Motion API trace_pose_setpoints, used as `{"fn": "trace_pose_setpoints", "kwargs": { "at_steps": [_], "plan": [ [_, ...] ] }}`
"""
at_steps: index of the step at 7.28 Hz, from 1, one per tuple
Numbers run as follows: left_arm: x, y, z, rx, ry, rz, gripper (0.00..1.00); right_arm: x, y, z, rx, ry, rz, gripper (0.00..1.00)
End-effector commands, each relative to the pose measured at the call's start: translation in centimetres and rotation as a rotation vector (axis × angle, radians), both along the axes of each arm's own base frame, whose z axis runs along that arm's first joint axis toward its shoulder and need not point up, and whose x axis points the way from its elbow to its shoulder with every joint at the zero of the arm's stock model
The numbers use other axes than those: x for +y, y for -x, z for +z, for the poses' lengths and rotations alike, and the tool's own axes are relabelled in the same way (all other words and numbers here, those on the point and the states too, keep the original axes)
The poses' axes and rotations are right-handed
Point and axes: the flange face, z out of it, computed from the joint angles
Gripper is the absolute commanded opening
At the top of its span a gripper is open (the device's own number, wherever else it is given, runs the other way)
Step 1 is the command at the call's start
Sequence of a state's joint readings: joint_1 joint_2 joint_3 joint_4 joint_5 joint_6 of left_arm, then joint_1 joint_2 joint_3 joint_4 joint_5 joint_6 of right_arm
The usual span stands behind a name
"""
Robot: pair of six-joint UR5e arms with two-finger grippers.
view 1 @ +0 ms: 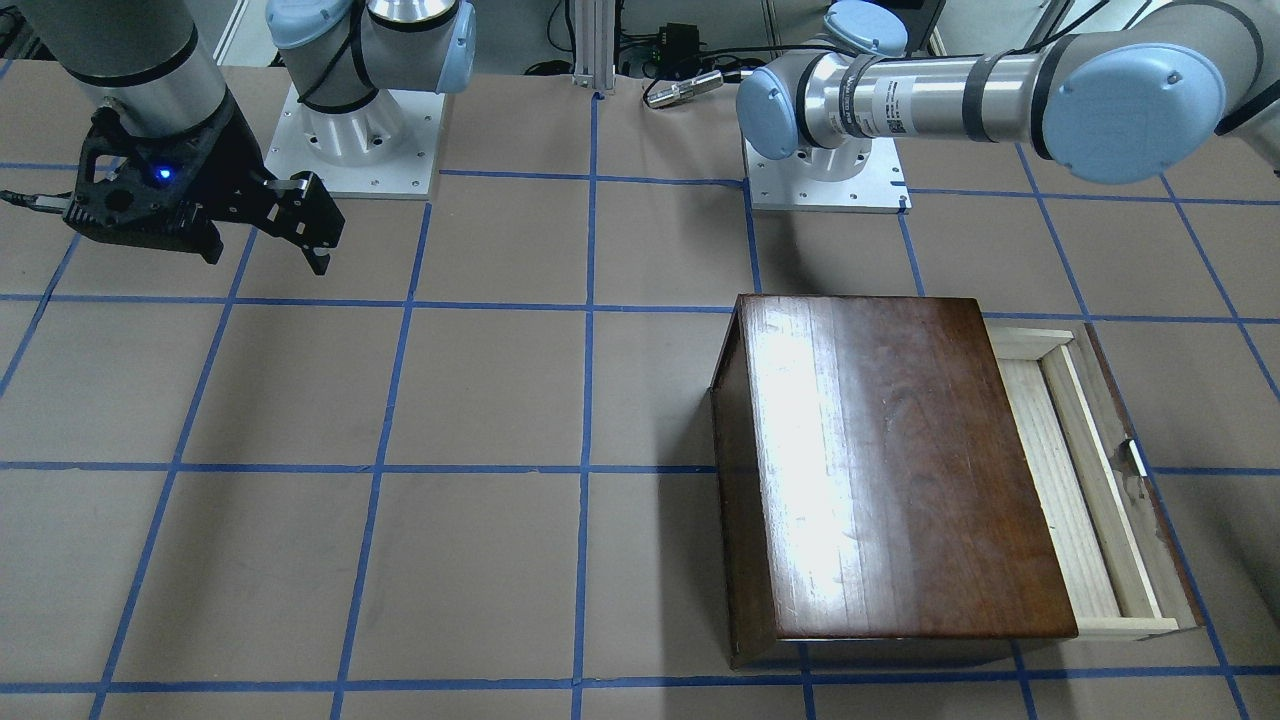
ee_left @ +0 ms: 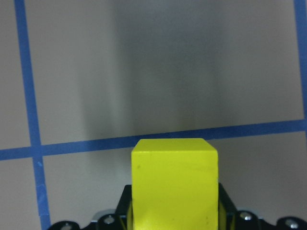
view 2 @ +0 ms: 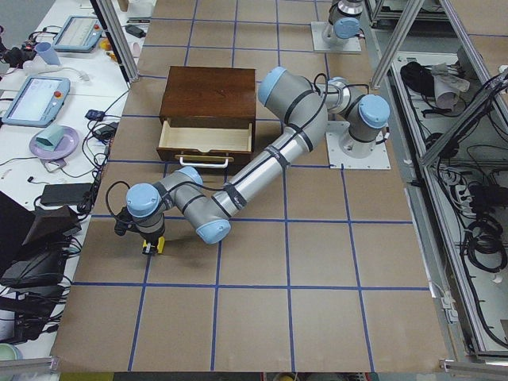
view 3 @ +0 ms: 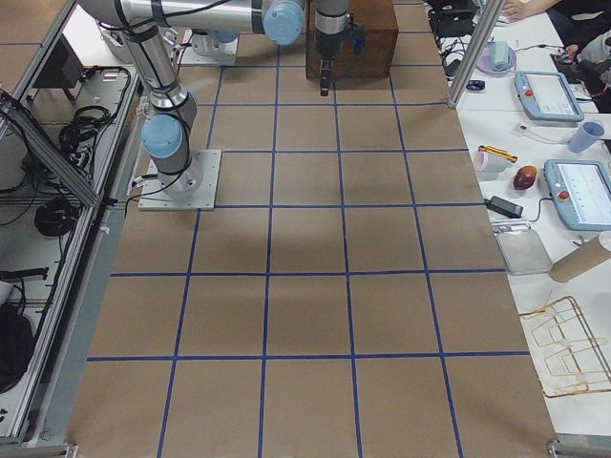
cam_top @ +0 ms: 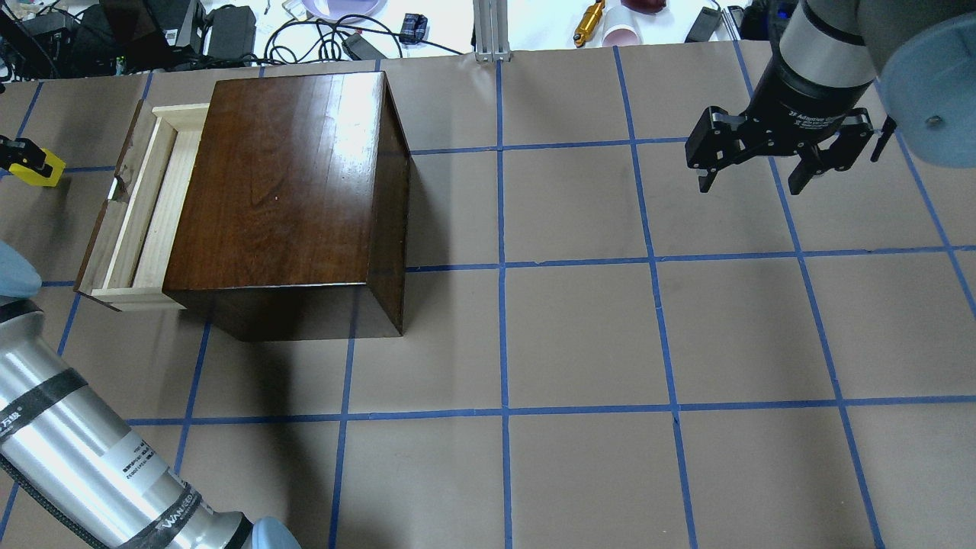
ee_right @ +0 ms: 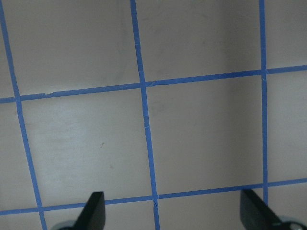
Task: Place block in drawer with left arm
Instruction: 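Lift the yellow cube and carry it over the open drawer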
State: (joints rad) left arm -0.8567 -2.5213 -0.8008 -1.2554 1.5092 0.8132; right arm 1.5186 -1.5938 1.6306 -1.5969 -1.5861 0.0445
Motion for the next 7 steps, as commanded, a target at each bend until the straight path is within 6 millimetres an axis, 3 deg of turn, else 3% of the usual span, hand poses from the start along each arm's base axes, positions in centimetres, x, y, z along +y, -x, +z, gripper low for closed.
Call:
{"fn": "trace_pose_setpoints", "kwargs": {
  "at_steps": [1, 3, 4, 5, 6, 7],
  "plan": [
    [2.1, 3.3, 8.9, 0.060, -0.032, -0.008, 0.00, 0.0, 0.0, 0.0, 0.000, 0.000, 0.000, 1.00],
    [2.2, 12.5, 16.8, 0.111, -0.071, 0.028, 0.00, 0.0, 0.0, 0.0, 0.000, 0.000, 0.000, 1.00],
    [2.5, 17.1, 19.6, 0.134, -0.093, 0.069, 0.00, 0.0, 0.0, 0.0, -0.002, 0.000, 0.000, 1.00],
    [2.5, 22.0, 20.9, 0.160, -0.120, 0.061, 0.00, 0.0, 0.0, 0.0, -0.002, 0.000, 0.000, 1.00],
    [2.9, 26.1, 20.6, 0.187, -0.152, 0.068, 0.00, 0.0, 0.0, 0.0, -0.002, 0.000, 0.000, 1.00],
    [3.7, 28.7, 19.2, 0.215, -0.192, 0.089, 0.00, 0.0, 0.0, 0.0, -0.002, 0.000, 0.000, 1.00]
  ]
}}
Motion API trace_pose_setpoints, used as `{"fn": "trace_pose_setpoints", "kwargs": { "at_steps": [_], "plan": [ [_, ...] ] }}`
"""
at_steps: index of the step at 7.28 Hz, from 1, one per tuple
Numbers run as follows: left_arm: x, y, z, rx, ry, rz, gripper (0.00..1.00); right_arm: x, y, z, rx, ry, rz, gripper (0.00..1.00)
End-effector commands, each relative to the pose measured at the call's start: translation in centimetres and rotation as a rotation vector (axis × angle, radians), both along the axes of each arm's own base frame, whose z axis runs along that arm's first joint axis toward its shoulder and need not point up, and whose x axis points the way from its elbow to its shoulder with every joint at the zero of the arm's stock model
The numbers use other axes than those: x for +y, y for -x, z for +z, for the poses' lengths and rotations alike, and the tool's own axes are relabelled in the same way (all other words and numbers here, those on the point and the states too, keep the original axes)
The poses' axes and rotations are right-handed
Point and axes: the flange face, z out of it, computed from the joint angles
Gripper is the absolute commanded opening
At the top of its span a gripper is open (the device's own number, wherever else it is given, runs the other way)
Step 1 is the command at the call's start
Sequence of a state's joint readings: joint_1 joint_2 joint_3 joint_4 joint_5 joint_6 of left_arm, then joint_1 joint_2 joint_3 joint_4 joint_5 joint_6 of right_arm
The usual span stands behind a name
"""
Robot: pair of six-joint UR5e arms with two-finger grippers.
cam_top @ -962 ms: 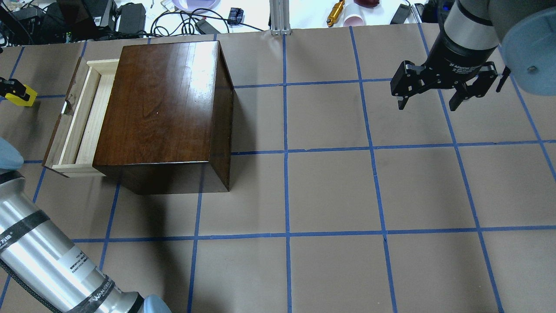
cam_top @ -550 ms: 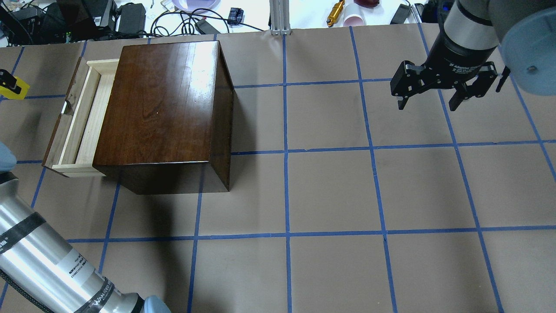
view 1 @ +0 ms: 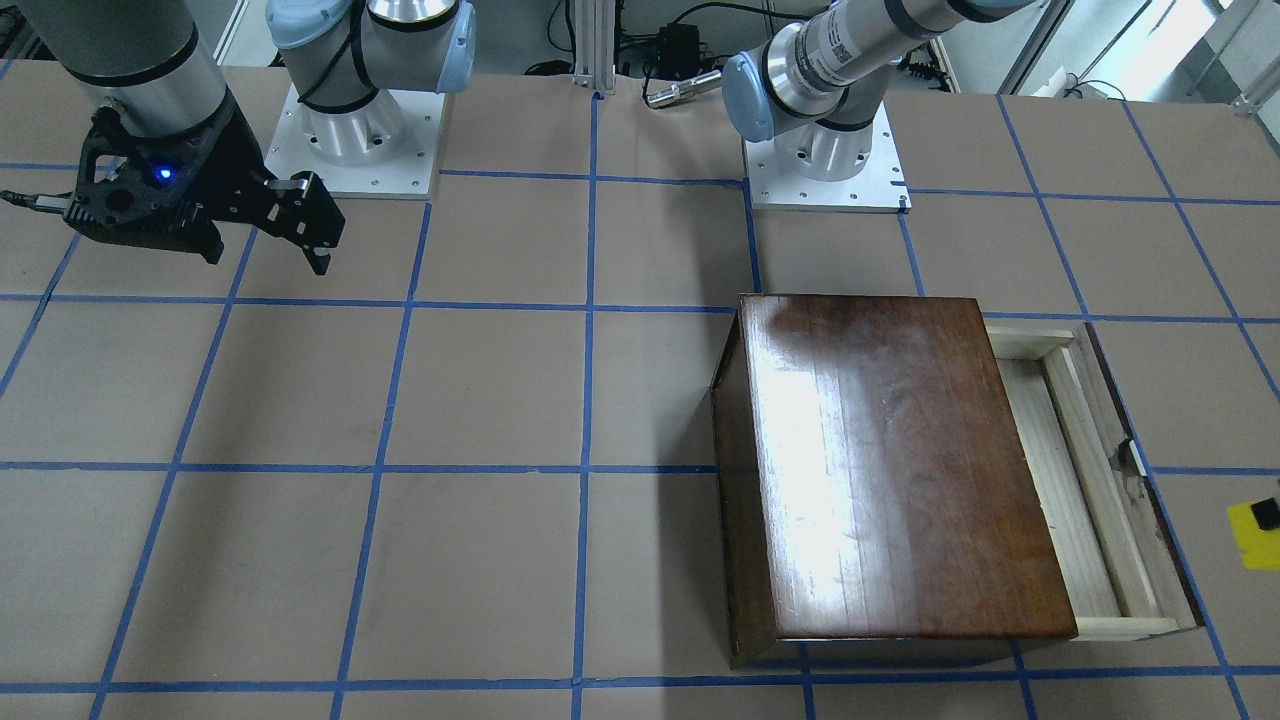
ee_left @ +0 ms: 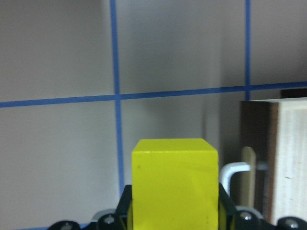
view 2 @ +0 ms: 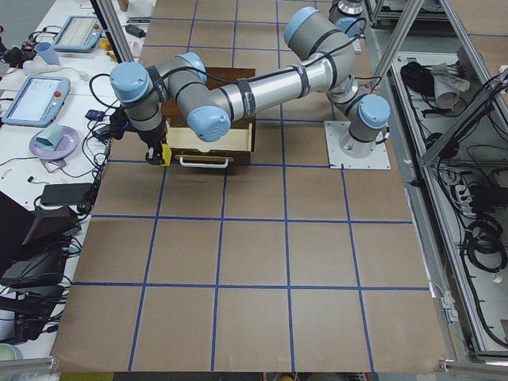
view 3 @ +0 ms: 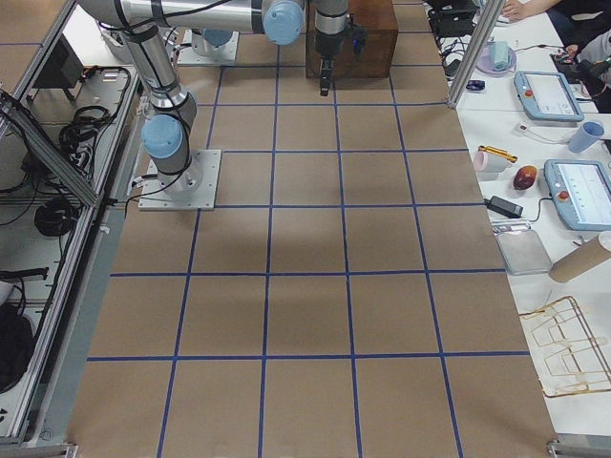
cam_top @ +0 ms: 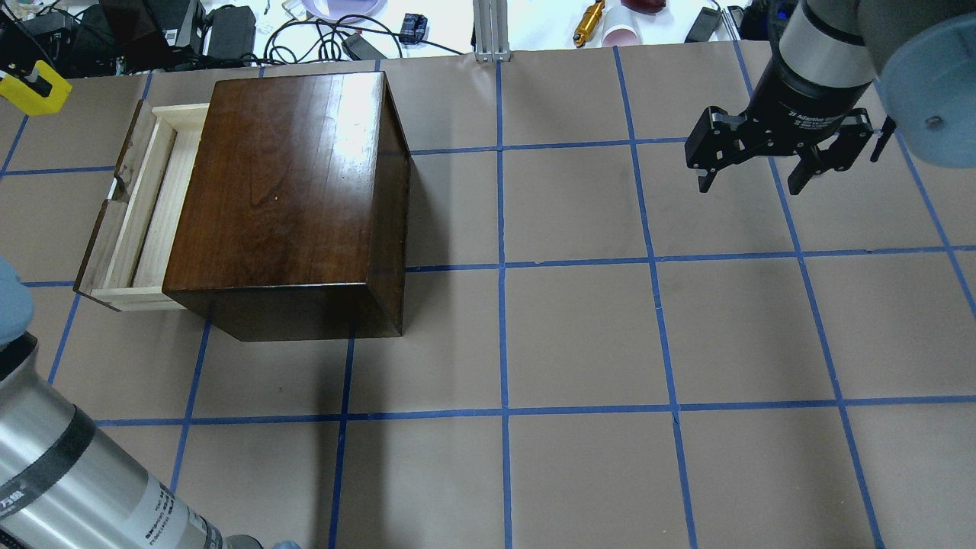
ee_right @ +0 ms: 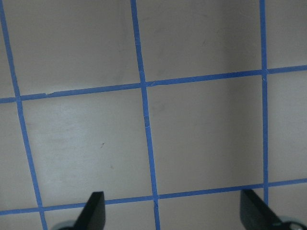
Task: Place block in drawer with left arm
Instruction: 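Lift the yellow cube and carry it over the open drawer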
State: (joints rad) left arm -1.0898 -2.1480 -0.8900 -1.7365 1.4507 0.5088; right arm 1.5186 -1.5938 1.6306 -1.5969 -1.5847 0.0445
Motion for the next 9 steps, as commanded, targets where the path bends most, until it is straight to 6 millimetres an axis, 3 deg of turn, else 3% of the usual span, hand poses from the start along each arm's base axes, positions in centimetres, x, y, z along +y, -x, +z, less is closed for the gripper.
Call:
{"fn": "trace_pose_setpoints", "kwargs": {
  "at_steps": [1, 4, 8, 9],
  "plan": [
    [1.8, 5.5, -2.9, 0.082, -0.077, 0.029, 0.00, 0.0, 0.0, -0.1, 0.000, -0.002, 0.000, 1.00],
    [3.0, 5.8, -7.1, 0.101, -0.134, 0.020, 0.00, 0.0, 0.0, 0.0, 0.001, 0.000, 0.000, 1.00],
    [2.8, 5.2, -11.4, 0.124, -0.179, 0.018, 0.00, 0.0, 0.0, 0.0, 0.001, 0.000, 0.000, 1.00],
    [2.8, 5.2, -12.7, 0.114, -0.157, 0.016, 0.08, 0.0, 0.0, 0.0, 0.001, 0.000, 0.000, 1.00]
  ]
}}
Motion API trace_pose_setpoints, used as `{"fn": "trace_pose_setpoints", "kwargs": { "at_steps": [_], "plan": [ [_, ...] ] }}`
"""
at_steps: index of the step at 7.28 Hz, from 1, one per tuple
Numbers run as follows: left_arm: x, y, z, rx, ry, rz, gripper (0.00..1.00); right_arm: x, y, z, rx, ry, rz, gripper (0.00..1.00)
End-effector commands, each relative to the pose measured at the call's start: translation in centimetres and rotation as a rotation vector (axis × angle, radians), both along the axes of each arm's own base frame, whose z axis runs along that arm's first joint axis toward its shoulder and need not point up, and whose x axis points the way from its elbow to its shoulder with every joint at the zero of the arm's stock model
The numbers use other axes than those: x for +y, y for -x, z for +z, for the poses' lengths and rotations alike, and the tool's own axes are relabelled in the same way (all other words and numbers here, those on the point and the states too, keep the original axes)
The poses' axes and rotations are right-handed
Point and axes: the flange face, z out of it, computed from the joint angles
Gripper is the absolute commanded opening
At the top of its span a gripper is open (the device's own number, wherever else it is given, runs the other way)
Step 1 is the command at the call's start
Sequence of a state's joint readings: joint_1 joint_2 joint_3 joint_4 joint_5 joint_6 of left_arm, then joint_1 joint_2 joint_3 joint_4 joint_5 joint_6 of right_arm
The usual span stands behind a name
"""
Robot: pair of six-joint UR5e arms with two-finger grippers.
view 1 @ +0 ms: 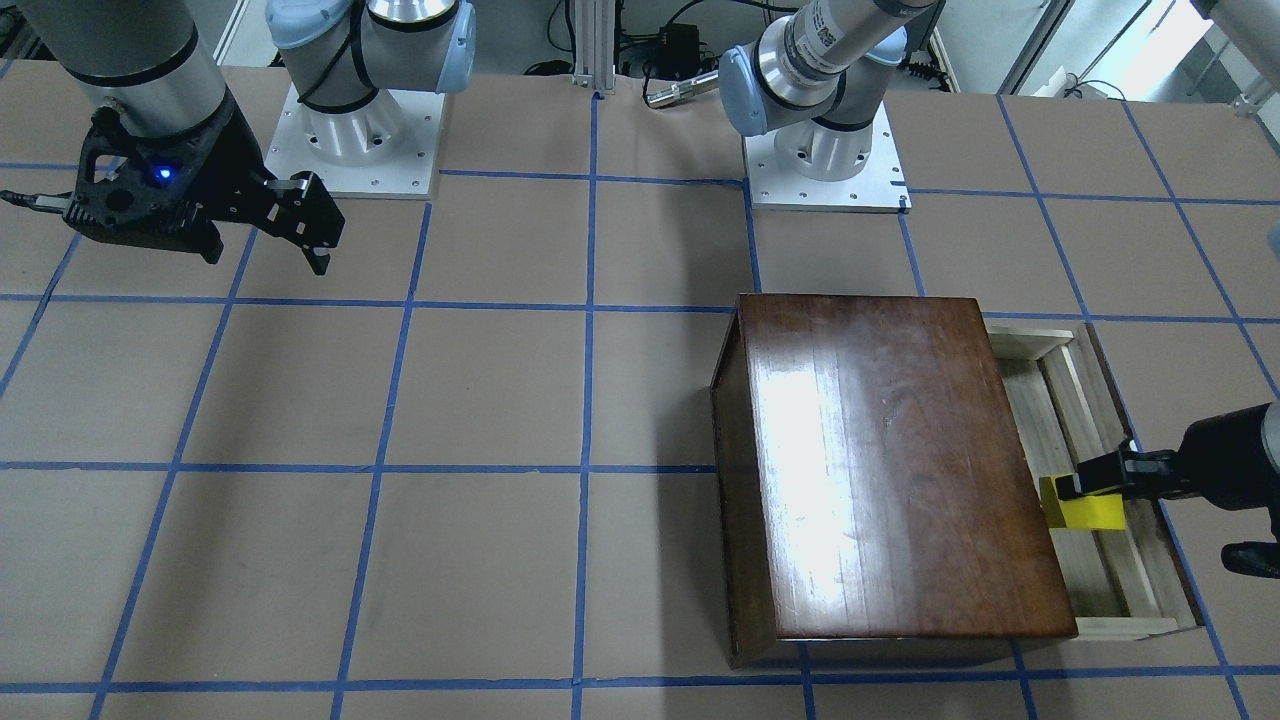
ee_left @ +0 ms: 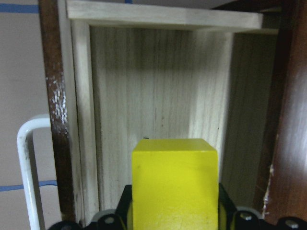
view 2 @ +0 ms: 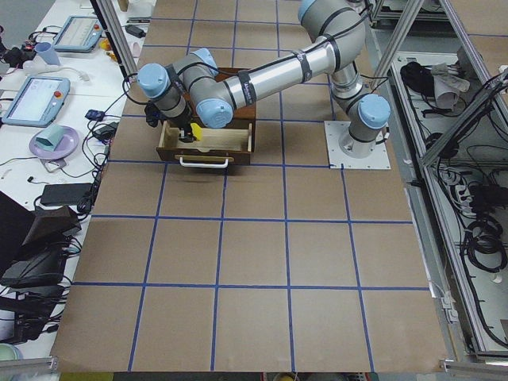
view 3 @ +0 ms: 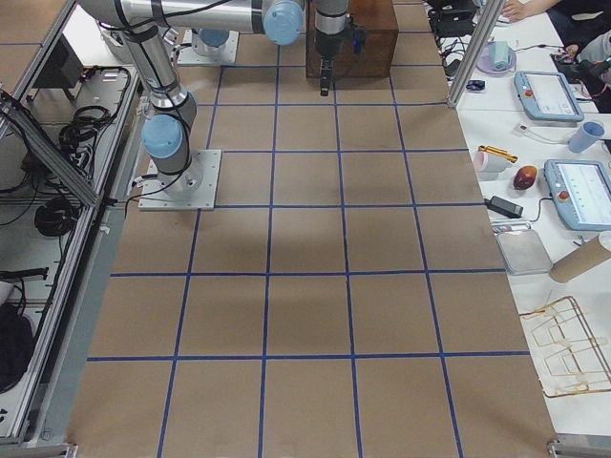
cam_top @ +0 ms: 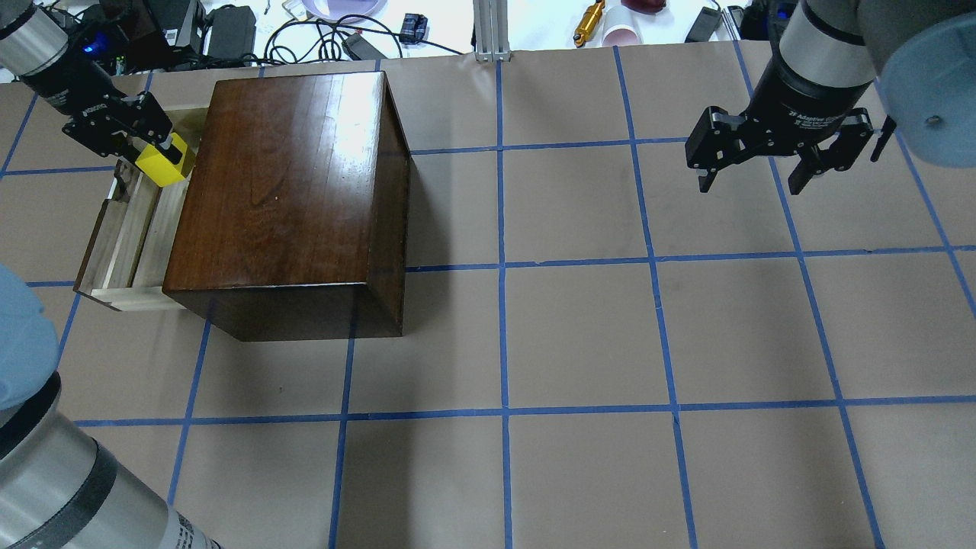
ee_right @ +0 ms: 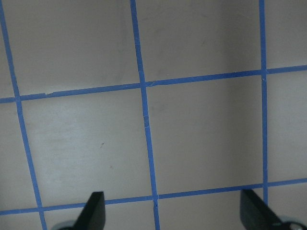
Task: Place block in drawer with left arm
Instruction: 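Lift the yellow cube and carry it over the open drawer, then lower the cube into the drawer and open the left gripper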
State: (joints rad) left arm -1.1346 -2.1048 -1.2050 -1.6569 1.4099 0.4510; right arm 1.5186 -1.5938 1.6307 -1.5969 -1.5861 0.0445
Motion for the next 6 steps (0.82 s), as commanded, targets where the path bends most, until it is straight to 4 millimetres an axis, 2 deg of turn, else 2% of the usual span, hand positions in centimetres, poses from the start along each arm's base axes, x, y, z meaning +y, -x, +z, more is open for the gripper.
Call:
{"fn": "trace_pose_setpoints", "kwargs": {
  "at_steps": [1, 2, 4, 5, 6],
  "plan": [
    [0.4, -0.2, -2.1, -0.004, 0.012, 0.003, 0.53, 0.0, 0.1, 0.0, 0.000, 0.000, -0.002, 1.00],
    [0.7, -0.1, -1.1, -0.011, 0.014, 0.008, 1.00, 0.0, 0.0, 0.0, 0.000, 0.000, 0.000, 1.00],
    [2.2, 0.8, 0.1, 0.023, -0.066, 0.015, 1.00, 0.0, 0.0, 0.0, 0.000, 0.000, 0.000, 1.00],
    [2.3, 1.4, 2.2, 0.002, -0.054, 0.039, 1.00, 0.0, 0.0, 0.0, 0.000, 0.000, 0.000, 1.00],
    [2.3, 1.6, 5.2, -0.083, -0.028, 0.016, 1.00, 0.0, 0.0, 0.0, 0.000, 0.000, 0.000, 1.00]
  ]
}}
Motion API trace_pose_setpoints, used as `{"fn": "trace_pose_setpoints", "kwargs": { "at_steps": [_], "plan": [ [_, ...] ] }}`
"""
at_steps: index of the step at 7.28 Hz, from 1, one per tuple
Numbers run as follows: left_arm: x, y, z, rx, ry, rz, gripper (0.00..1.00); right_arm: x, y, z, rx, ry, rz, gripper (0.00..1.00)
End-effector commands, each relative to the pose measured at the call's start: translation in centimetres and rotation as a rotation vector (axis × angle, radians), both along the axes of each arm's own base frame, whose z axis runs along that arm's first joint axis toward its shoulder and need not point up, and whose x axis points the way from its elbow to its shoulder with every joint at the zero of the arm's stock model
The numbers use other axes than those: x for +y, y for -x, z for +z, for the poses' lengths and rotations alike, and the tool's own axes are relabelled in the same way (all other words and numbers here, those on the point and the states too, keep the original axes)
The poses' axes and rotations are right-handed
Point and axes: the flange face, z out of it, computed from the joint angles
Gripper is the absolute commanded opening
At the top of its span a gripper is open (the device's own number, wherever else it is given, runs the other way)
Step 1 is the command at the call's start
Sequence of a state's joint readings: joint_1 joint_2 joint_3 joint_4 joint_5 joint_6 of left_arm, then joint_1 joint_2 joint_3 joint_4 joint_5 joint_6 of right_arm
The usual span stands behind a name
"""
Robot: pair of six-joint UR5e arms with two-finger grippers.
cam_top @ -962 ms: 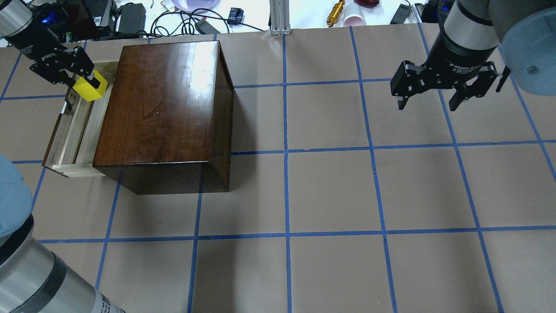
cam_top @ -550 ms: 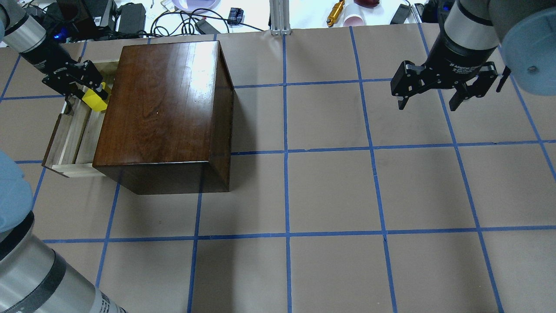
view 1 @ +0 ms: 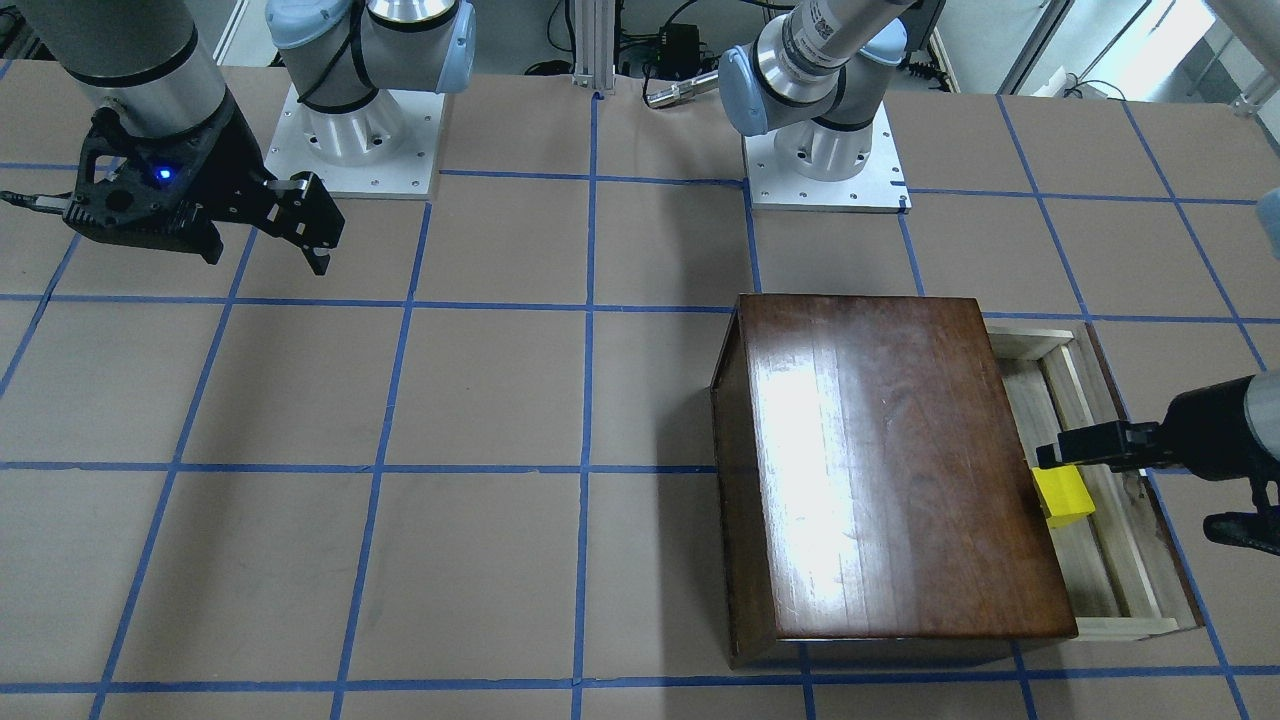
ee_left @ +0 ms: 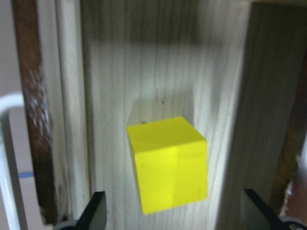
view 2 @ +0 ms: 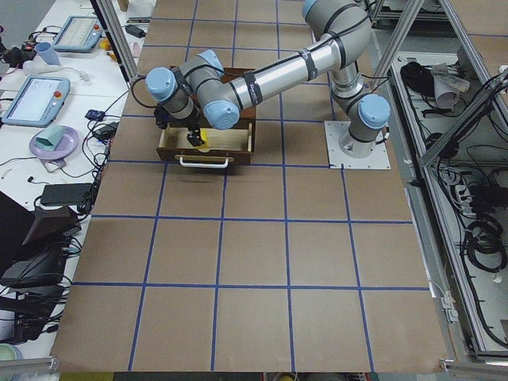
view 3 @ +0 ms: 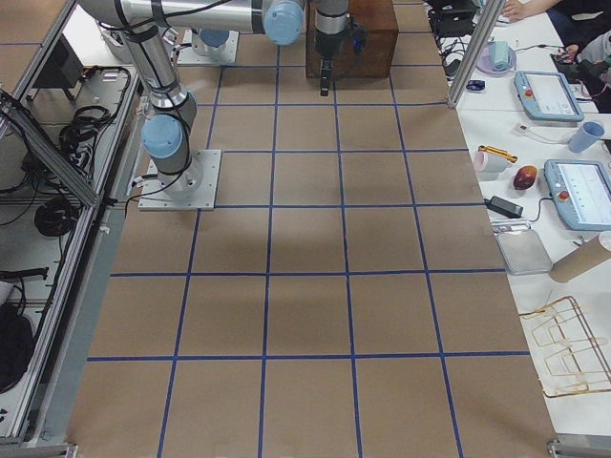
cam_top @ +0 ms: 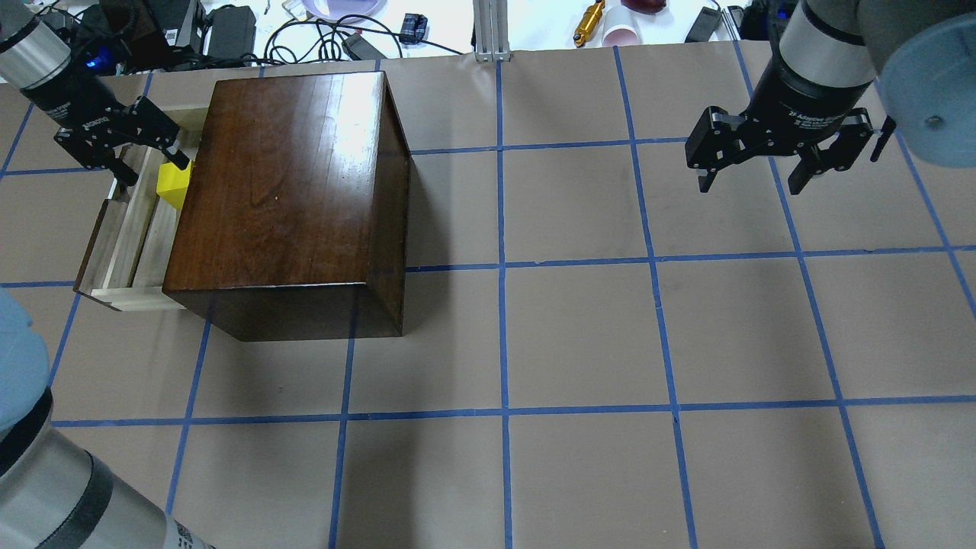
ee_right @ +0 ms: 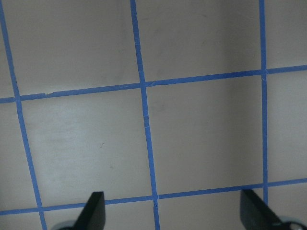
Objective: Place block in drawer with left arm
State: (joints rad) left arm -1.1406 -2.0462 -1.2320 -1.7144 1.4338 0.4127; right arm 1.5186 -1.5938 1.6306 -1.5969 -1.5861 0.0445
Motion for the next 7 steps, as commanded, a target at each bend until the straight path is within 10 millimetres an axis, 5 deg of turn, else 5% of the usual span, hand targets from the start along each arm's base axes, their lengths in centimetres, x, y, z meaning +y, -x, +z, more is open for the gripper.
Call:
{"fn": "trace_pose_setpoints", "kwargs": {
  "at_steps": [1, 4, 6, 7],
  "plan": [
    [0.3, 1.8, 6.2, -0.126, 0.051, -0.042, 1.00, 0.0, 0.0, 0.0, 0.000, 0.000, 0.000, 1.00],
    [2.1, 12.8, 11.2, -0.160, 0.097, -0.077, 1.00, 0.0, 0.0, -0.1, 0.000, -0.002, 0.000, 1.00],
    [3.9, 19.3, 12.3, -0.177, 0.092, -0.042, 1.00, 0.0, 0.0, 0.0, -0.002, 0.000, 0.000, 1.00],
    [5.1, 21.0, 11.8, -0.173, 0.085, -0.041, 1.00, 0.0, 0.0, 0.0, -0.002, 0.000, 0.000, 1.00]
  ]
}}
